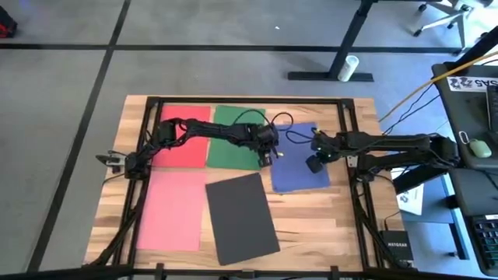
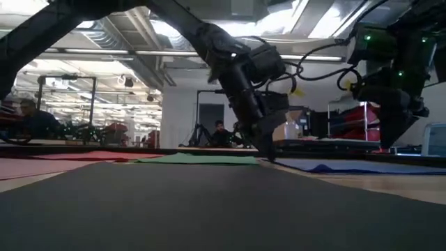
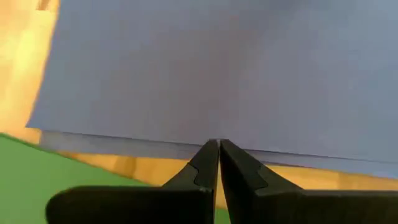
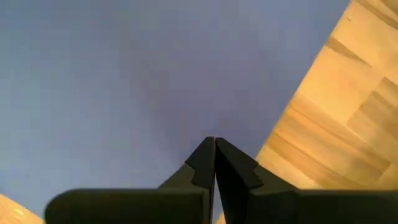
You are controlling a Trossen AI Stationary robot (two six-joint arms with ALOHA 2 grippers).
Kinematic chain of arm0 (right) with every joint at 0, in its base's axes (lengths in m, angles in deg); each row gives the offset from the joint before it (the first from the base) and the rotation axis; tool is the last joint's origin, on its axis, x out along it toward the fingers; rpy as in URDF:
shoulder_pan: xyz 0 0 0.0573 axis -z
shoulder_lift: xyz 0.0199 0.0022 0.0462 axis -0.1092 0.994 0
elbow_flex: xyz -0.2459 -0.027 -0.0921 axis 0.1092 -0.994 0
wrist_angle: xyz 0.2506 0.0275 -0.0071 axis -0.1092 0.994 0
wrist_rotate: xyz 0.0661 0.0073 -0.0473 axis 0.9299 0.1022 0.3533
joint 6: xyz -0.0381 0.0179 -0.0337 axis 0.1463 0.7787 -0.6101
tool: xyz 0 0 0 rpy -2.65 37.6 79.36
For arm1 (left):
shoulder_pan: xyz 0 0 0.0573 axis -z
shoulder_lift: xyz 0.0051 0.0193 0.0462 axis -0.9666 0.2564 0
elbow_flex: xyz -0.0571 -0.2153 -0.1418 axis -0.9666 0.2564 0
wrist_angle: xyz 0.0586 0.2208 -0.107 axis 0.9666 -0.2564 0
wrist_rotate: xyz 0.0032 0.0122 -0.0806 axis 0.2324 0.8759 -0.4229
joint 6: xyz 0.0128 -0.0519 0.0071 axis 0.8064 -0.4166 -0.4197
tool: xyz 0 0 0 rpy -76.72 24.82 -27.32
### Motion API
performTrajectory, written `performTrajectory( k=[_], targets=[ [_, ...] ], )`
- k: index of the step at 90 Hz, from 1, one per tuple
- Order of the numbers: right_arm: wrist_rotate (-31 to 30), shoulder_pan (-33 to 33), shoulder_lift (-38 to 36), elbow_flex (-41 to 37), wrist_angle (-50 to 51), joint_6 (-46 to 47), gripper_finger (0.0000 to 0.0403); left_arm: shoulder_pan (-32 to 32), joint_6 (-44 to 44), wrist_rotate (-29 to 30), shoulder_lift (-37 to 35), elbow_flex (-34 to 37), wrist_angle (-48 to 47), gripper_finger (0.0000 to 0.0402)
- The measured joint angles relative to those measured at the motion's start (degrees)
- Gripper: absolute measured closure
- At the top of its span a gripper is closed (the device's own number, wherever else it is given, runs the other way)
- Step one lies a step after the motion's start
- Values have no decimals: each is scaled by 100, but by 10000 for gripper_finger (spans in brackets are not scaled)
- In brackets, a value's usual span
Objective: Organize paper
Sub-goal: Stack the violet paper on top of the violet papers
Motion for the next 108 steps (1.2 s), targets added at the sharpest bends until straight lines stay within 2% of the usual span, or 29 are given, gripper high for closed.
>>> performTrajectory(
  k=[13, 24, 42, 108],
  targets=[
    [-52, 0, 5, 0, 7, -17, 403, 46, -16, 51, 0, -97, -143, 402],
    [-51, 0, 7, 0, 9, -22, 403, 87, -115, 389, -23, -225, -453, 402],
    [-52, 0, 7, 0, 7, -24, 403, -73, -277, 448, -22, -247, -685, 402],
    [-50, 0, 7, 0, 1, -31, 403, -198, -106, 210, 294, -354, -342, 402]
  ],
)
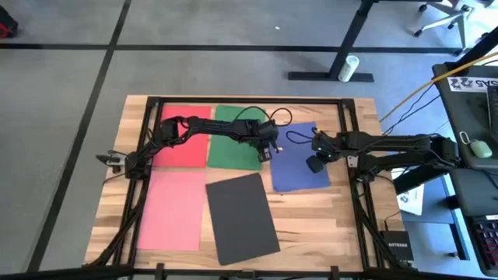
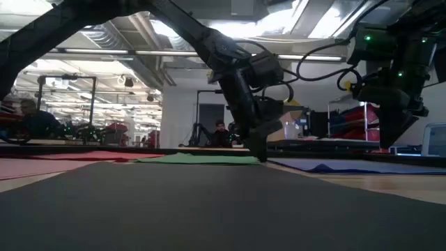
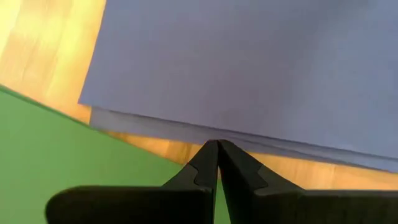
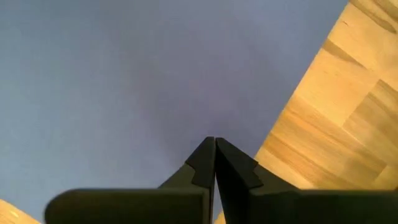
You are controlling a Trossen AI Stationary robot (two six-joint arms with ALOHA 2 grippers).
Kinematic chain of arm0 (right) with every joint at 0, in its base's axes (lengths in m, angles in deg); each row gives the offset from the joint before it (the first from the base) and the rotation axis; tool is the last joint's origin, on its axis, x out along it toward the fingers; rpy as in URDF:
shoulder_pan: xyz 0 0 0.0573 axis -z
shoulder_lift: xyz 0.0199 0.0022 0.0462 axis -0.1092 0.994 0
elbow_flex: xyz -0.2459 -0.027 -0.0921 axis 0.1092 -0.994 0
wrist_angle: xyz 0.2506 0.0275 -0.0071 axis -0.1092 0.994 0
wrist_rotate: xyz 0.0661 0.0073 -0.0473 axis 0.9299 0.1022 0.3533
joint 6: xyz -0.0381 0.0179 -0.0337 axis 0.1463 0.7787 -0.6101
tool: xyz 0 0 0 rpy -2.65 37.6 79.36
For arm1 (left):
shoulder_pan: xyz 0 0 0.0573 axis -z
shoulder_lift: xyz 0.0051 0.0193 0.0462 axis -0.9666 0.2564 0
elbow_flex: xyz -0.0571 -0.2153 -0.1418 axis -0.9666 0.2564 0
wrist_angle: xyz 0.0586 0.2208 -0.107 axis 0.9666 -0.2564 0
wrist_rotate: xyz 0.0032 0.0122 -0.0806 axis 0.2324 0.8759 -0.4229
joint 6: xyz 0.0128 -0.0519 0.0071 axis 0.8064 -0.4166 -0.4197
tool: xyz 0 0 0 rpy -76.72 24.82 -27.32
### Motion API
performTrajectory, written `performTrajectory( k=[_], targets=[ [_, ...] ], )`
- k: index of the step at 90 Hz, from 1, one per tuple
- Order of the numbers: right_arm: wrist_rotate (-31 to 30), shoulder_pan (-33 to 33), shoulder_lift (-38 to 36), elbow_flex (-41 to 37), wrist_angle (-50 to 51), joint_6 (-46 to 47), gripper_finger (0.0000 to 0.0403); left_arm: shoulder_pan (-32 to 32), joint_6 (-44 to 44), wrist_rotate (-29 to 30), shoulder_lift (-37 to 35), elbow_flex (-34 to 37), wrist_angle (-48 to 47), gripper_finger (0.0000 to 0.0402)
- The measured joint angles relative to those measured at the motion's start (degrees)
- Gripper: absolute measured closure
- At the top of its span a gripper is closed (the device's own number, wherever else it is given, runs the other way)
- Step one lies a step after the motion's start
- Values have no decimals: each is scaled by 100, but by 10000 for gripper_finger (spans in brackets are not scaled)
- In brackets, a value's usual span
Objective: Organize paper
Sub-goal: Stack the violet paper on top of the violet papers
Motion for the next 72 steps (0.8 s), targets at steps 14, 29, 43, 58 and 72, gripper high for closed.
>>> performTrajectory(
  k=[14, 29, 43, 58, 72],
  targets=[
    [58, 0, 0, 0, -7, 1, 403, -59, 128, -138, 24, -27, 262, 402],
    [61, 0, 0, 0, -45, 1, 403, -96, 196, -203, 38, -27, 489, 402],
    [105, 0, 0, 0, -162, 1, 403, -137, 267, -348, 47, -27, 791, 402],
    [107, 0, 0, 0, -203, -10, 403, -195, 274, -605, 137, -27, 979, 402],
    [107, 0, 0, 1, -347, -114, 403, -205, 323, -626, 152, -29, 977, 402]
  ],
)
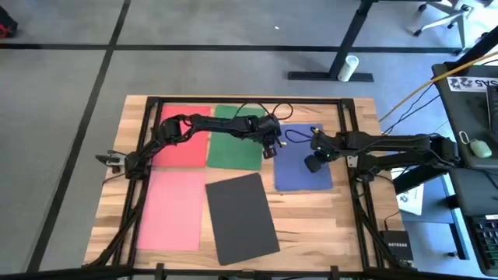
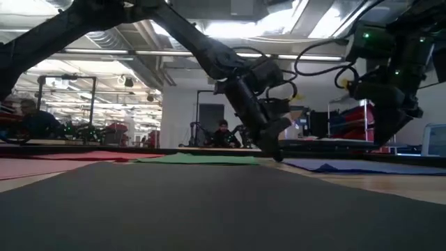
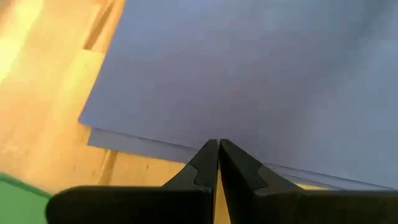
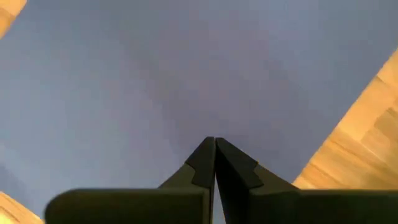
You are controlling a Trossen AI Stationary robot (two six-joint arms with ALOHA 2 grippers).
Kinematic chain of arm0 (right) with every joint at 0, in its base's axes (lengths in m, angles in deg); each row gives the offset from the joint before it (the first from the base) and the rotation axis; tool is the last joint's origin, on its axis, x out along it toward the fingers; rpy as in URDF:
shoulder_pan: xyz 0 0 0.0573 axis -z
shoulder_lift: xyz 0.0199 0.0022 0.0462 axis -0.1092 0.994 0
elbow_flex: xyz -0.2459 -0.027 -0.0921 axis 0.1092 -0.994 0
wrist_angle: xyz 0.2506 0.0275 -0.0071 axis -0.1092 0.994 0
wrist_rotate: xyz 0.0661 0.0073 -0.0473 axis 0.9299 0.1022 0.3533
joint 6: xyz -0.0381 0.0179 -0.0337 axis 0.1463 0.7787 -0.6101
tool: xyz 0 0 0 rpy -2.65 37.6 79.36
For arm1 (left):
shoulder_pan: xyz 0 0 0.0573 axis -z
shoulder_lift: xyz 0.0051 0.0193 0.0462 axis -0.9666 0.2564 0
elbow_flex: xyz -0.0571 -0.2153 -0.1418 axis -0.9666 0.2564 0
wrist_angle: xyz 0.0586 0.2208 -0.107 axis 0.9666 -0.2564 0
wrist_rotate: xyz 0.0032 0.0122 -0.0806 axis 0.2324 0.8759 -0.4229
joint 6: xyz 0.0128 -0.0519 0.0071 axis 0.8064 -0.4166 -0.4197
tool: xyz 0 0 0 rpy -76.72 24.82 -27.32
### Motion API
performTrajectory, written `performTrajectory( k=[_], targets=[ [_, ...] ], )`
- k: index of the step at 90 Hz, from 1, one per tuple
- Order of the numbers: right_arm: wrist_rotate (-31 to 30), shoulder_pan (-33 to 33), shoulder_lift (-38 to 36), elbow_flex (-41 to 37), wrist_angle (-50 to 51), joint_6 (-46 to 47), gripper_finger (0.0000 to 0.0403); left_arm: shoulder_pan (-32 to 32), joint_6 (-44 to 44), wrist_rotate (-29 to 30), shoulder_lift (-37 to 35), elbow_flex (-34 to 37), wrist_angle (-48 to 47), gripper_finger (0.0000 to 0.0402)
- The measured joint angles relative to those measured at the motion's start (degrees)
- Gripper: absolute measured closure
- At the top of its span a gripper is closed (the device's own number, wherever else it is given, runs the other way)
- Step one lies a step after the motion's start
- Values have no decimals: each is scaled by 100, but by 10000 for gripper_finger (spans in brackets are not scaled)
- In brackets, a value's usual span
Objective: Organize paper
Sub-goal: Stack the violet paper on top of the violet papers
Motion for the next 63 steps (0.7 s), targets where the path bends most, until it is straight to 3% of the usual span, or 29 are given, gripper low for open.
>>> performTrajectory(
  k=[20, 42, 63],
  targets=[
    [-112, 0, 0, 279, 11, -208, 403, 225, 74, 17, -344, -19, -12, 402],
    [272, -163, -8, 631, 92, -780, 403, 770, 205, 28, -743, -184, -1166, 402],
    [347, -960, -2, 744, 1321, -33, 403, 1596, 236, 1, -756, -52, -2195, 402]
  ],
)
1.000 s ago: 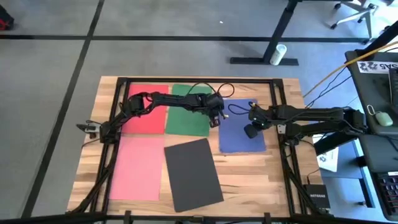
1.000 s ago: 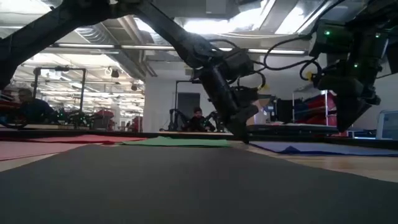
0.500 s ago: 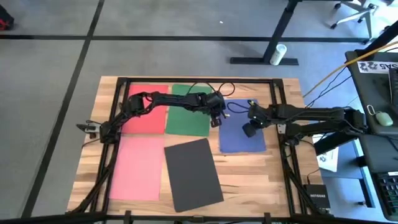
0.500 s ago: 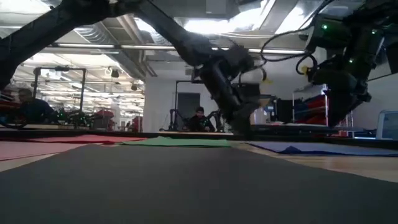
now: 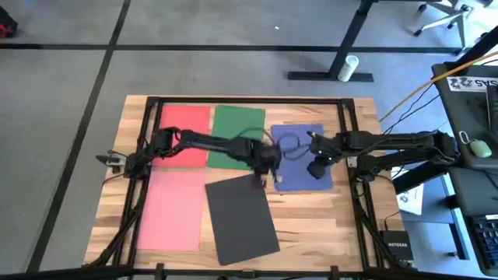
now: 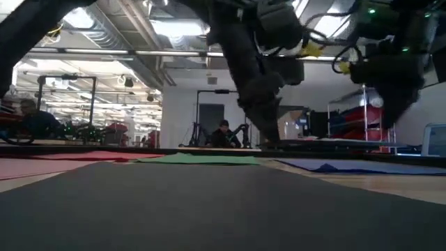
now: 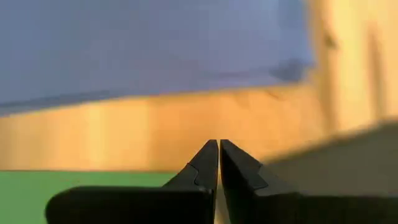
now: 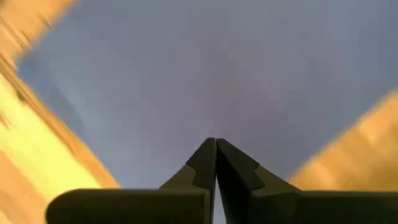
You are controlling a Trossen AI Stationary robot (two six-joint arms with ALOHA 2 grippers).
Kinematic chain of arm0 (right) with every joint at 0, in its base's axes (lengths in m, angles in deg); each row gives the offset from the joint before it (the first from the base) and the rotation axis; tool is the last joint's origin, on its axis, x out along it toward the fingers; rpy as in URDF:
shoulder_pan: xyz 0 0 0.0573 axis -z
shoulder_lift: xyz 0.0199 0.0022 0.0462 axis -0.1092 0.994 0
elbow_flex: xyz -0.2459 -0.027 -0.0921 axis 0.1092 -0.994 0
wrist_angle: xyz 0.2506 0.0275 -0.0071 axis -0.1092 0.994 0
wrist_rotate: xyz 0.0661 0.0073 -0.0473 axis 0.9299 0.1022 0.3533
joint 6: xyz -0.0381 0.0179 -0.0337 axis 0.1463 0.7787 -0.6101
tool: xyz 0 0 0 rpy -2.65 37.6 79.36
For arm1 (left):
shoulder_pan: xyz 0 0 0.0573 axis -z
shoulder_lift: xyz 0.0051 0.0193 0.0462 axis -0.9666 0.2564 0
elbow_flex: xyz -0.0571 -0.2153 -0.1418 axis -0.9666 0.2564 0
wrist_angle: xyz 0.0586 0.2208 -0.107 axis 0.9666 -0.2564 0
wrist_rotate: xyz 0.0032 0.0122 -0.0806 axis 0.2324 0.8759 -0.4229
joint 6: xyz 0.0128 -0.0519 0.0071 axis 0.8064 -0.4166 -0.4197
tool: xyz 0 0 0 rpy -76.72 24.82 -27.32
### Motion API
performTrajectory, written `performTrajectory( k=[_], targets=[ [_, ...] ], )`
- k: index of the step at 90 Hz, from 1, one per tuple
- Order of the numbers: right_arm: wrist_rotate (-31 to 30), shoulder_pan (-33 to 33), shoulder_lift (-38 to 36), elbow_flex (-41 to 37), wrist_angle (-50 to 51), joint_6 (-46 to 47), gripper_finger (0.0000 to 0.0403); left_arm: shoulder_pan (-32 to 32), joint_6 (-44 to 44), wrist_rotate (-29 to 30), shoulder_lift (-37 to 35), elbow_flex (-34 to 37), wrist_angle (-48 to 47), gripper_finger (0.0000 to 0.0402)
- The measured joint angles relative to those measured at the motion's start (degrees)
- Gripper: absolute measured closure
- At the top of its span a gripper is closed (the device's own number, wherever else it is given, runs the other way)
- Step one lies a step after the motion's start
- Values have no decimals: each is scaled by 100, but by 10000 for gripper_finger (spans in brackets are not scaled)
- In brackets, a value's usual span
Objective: Organize paper
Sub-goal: Stack the violet paper on top of the violet papers
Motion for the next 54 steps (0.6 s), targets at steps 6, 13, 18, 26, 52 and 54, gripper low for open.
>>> performTrajectory(
  k=[6, 13, 18, 26, 52, 54],
  targets=[
    [3, -314, 4, 0, 368, 352, 403, 154, 18, 1, 2, 39, -15, 402],
    [1, -702, 2, 0, 735, 887, 403, 261, 100, 18, 2, 89, 63, 402],
    [1, -984, 4, 0, 905, 1276, 403, 283, 149, 17, 8, 91, 128, 402],
    [-38, -1438, 4, -2, 860, 1726, 403, 245, 195, 23, 55, 93, 258, 402],
    [-78, -2350, 9, -2, 602, 3253, 403, 117, 251, 57, 256, 104, 386, 402],
    [-82, -2399, 9, -2, 595, 3362, 403, 117, 286, 55, 276, 102, 423, 402]
  ],
)
